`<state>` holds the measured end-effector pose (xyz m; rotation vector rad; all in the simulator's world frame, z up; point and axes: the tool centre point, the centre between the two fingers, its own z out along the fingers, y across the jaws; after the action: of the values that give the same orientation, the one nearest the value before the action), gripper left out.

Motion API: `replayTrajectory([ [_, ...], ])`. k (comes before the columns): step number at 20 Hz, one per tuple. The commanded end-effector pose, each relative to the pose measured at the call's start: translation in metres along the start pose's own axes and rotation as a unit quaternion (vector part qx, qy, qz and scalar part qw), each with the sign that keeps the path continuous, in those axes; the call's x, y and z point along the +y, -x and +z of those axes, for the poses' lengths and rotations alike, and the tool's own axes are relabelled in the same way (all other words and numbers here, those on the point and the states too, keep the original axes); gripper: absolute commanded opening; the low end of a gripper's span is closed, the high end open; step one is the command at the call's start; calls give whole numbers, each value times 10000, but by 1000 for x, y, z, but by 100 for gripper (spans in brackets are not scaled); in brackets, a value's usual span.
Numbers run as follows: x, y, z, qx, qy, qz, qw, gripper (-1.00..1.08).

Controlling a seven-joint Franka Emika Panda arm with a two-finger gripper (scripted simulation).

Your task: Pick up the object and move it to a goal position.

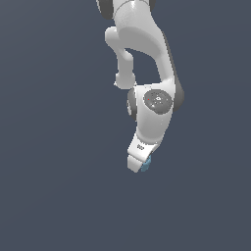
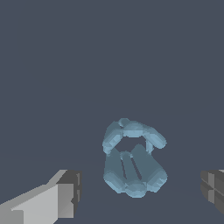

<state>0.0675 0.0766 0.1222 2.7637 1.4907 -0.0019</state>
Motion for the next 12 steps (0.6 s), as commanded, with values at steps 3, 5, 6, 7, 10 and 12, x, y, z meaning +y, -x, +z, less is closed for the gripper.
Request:
replayTrajectory([
  [3,1,-3,1,8,-3,-165,9999,100],
  [5,1,-3,1,9,-3,-180,9998,100],
  [6,1,-3,1,7,-4,-156,9999,100],
  [7,1,-3,1,7,-4,-156,9999,100],
  [10,1,-3,8,7,-4,-159,9999,100],
  [12,0,-3,17,8,-4,-164,9999,100],
])
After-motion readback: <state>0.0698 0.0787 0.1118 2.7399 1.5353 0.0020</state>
